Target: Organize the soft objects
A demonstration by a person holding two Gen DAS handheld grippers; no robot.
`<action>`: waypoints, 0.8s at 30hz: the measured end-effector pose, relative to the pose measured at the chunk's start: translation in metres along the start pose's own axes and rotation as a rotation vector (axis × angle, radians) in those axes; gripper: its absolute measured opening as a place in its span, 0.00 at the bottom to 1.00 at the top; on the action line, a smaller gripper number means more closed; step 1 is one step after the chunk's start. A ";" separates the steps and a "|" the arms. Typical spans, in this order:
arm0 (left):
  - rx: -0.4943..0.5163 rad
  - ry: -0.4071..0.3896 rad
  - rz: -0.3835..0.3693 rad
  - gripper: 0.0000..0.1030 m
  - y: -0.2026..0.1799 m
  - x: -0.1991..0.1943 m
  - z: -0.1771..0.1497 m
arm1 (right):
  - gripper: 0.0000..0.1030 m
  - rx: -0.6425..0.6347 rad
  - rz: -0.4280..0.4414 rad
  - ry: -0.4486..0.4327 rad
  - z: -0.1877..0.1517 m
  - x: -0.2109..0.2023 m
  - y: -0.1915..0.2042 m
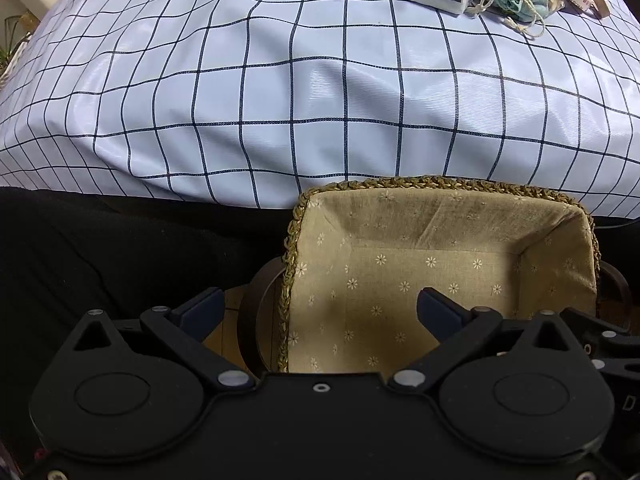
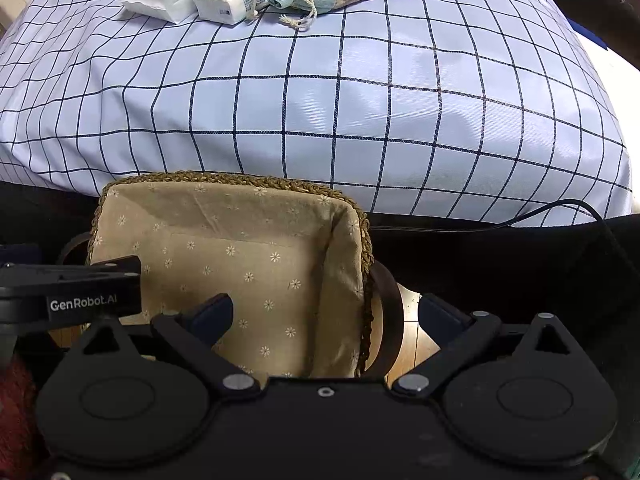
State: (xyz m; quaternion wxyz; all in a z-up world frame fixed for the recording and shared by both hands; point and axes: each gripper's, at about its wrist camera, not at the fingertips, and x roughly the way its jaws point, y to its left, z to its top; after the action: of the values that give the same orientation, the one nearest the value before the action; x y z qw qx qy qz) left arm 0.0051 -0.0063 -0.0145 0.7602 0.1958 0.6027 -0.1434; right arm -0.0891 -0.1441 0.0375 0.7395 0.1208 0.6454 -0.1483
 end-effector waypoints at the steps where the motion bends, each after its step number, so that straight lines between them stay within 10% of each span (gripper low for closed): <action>1: 0.000 0.000 -0.001 0.96 0.000 0.000 0.000 | 0.97 0.000 0.000 0.000 -0.001 0.000 0.001; 24: 0.000 0.000 -0.003 0.96 -0.002 0.001 -0.002 | 0.97 -0.001 0.001 0.004 0.000 0.001 0.000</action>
State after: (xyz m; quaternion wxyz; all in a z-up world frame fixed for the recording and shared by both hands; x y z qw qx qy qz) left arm 0.0025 -0.0068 -0.0161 0.7599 0.1947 0.6031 -0.1445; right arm -0.0892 -0.1443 0.0369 0.7382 0.1212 0.6470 -0.1473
